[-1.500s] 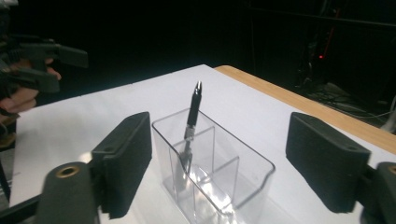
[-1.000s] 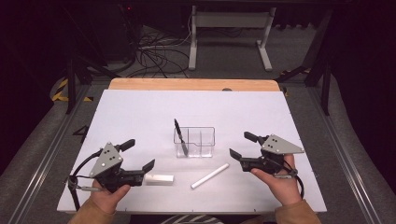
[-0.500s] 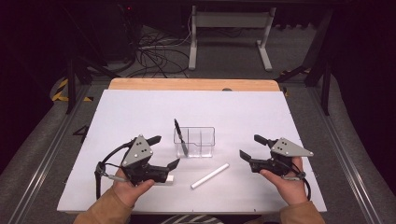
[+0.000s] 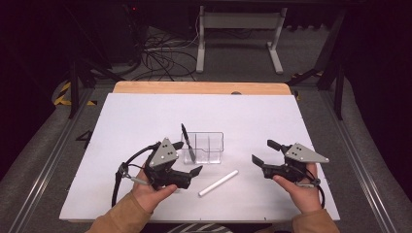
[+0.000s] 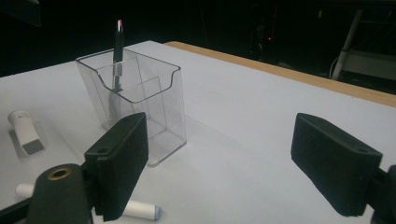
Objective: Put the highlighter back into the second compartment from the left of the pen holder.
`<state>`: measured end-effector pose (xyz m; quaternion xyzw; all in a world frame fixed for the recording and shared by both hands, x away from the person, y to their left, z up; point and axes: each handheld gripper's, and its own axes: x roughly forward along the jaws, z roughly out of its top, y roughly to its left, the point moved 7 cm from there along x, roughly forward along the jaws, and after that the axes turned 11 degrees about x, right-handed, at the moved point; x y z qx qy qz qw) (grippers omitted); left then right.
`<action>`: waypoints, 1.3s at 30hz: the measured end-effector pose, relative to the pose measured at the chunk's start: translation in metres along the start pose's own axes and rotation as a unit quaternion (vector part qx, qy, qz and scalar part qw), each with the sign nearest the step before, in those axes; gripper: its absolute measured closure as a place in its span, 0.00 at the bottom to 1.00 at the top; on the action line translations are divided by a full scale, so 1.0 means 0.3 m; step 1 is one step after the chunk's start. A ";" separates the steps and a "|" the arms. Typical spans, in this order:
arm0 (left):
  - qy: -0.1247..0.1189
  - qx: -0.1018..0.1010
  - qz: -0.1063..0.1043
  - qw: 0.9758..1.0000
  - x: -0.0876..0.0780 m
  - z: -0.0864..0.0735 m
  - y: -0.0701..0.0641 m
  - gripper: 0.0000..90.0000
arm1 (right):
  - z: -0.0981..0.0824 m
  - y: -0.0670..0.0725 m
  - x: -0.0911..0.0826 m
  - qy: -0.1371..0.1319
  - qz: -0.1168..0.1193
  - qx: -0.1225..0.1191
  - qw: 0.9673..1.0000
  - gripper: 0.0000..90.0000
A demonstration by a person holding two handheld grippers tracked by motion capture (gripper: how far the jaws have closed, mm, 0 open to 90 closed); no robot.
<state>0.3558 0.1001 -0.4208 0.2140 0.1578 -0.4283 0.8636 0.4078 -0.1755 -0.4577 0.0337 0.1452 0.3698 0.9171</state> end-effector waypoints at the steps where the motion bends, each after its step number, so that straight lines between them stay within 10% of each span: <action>1: 0.003 -0.001 -0.002 1.000 0.005 0.002 -0.002 0.13 | -0.001 -0.001 0.001 0.000 0.000 0.000 1.000 0.22; 8: 0.021 -0.047 -0.035 0.998 0.035 0.002 -0.017 0.16 | -0.004 -0.002 0.002 0.002 -0.001 0.003 1.000 0.22; 20: 0.044 -0.016 -0.033 0.998 0.064 0.004 -0.043 0.22 | -0.003 -0.002 0.001 0.001 0.001 0.001 1.000 0.22; 39: 0.116 -0.018 -0.069 0.991 0.170 -0.005 -0.090 0.29 | 0.001 -0.006 0.000 -0.001 0.001 0.001 1.000 0.22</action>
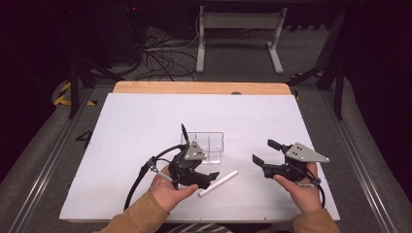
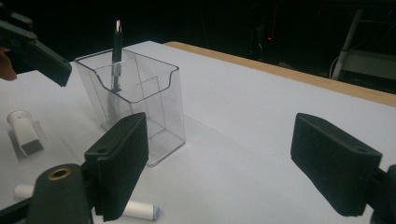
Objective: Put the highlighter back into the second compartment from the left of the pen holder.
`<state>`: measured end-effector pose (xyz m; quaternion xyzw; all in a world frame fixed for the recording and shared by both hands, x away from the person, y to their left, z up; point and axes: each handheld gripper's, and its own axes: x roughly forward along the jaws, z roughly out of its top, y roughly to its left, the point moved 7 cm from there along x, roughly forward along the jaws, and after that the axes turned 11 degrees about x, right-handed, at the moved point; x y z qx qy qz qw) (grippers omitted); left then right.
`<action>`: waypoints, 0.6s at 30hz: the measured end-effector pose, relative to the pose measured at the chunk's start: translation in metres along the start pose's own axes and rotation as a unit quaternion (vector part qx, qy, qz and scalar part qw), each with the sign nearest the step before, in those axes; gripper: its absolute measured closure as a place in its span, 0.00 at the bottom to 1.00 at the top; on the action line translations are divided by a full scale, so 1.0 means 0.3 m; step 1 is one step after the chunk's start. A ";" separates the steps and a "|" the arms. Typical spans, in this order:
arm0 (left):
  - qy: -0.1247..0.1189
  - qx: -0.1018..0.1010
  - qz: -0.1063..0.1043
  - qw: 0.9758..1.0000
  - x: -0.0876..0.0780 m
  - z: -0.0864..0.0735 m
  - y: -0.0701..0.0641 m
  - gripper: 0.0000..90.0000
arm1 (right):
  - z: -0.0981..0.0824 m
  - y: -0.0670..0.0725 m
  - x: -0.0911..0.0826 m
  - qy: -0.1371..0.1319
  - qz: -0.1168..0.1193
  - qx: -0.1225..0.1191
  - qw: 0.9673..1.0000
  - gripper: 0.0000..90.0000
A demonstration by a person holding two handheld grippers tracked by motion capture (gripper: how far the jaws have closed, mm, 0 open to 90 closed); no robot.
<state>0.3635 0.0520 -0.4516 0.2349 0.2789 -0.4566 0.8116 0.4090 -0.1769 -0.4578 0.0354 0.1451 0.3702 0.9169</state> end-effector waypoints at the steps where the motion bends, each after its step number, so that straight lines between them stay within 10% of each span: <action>1: 0.005 -0.003 -0.003 1.000 0.006 0.000 -0.002 0.29 | 0.000 0.000 0.000 0.000 0.000 0.000 1.000 0.22; 18: 0.062 0.001 -0.014 0.998 0.105 -0.006 -0.019 0.33 | -0.002 0.000 0.001 0.002 0.001 0.001 1.000 0.22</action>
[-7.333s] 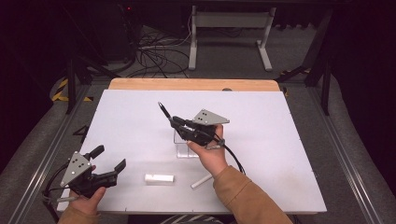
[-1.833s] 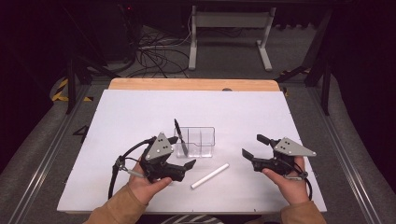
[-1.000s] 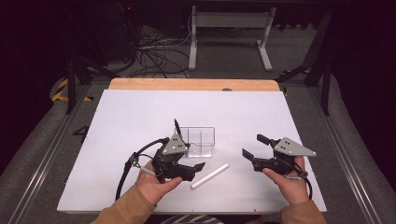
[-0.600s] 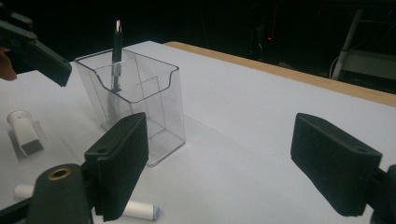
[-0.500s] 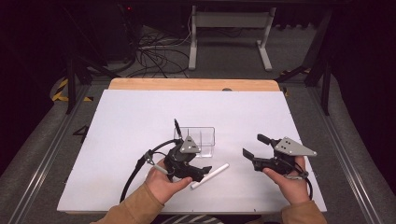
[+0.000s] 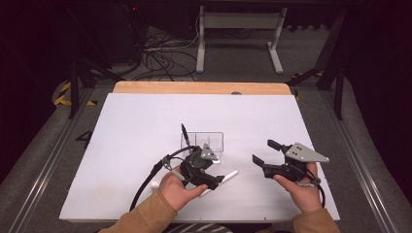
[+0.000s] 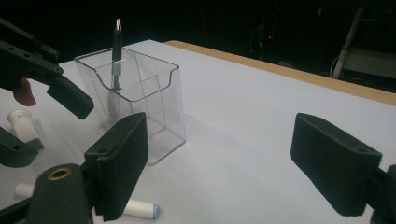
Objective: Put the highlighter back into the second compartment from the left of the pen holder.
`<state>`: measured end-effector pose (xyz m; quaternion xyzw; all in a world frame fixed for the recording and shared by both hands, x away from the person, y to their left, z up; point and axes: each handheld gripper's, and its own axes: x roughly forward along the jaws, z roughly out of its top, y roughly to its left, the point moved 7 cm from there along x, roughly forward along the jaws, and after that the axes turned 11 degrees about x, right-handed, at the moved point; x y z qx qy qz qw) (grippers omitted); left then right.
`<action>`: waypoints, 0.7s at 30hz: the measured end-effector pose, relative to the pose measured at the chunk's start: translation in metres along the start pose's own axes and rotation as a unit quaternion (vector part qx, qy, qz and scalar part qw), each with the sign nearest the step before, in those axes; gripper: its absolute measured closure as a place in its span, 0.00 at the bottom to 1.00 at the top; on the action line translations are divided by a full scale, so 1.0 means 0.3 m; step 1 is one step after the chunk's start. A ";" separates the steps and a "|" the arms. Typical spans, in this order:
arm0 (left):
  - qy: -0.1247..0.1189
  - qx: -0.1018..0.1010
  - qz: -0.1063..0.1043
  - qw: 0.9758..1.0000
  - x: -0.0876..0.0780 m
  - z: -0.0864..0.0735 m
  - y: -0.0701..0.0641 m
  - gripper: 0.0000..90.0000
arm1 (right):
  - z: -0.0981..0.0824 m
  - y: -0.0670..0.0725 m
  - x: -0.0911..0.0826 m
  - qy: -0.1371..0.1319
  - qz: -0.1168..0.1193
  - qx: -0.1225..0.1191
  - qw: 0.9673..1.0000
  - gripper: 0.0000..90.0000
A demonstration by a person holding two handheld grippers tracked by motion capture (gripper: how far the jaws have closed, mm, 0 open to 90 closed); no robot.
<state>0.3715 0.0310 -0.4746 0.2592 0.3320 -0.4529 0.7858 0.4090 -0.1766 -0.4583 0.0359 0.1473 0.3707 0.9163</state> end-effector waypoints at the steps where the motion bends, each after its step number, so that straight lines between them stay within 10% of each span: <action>1: 0.003 -0.001 0.000 1.000 0.005 0.000 -0.002 0.33 | 0.000 0.000 0.000 0.001 0.000 0.001 1.000 0.22; 11: 0.041 -0.031 -0.039 0.998 0.061 -0.001 -0.011 0.42 | -0.008 0.001 0.007 0.006 0.000 -0.002 1.000 0.22; 21: 0.063 -0.009 -0.030 0.998 0.102 -0.002 -0.015 0.46 | -0.013 0.001 0.010 0.010 0.002 -0.002 1.000 0.22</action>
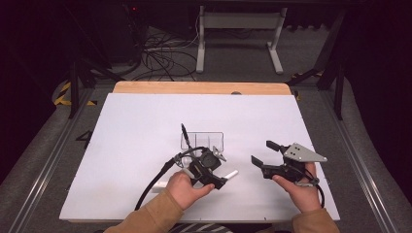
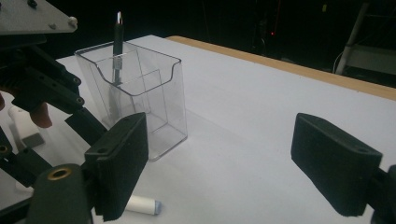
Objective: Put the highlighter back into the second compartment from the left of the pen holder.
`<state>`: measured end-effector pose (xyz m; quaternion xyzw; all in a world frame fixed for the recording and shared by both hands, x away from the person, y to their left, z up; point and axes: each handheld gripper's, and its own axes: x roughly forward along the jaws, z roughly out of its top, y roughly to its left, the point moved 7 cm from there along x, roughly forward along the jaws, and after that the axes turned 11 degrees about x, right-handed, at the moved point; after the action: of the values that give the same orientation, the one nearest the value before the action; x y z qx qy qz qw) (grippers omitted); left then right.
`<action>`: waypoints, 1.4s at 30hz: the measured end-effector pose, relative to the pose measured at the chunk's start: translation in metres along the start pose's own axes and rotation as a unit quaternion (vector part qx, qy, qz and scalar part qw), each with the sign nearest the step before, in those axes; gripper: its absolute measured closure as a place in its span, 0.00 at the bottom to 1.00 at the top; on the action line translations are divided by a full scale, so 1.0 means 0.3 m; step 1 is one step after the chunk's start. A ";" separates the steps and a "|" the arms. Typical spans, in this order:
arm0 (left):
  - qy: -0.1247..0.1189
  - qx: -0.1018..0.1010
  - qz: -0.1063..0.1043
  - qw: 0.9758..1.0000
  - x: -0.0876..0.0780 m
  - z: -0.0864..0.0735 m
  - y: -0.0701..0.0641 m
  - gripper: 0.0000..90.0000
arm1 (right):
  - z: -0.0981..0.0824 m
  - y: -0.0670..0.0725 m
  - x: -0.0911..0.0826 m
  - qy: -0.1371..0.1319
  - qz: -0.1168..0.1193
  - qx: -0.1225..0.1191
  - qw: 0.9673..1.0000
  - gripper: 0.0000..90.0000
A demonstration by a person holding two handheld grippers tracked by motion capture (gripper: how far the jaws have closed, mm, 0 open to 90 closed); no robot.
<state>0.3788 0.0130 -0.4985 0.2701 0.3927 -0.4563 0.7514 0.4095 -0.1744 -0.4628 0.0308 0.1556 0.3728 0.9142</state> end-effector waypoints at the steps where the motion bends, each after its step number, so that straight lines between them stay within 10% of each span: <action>1: 0.003 0.003 0.003 1.000 0.003 0.001 0.000 0.46 | -0.001 -0.001 0.001 0.000 0.000 -0.001 1.000 0.22; 24: 0.063 0.058 0.030 0.996 0.065 0.000 -0.027 0.65 | -0.012 -0.002 0.008 0.006 0.003 0.004 1.000 0.21; 42: 0.082 0.044 0.020 0.995 0.089 -0.006 -0.032 0.86 | -0.017 -0.005 0.010 0.008 0.004 0.001 1.000 0.21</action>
<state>0.3770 -0.0024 -0.5222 0.3473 0.4272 -0.4341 0.7130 0.4109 -0.1737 -0.4687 0.0294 0.1635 0.3765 0.9114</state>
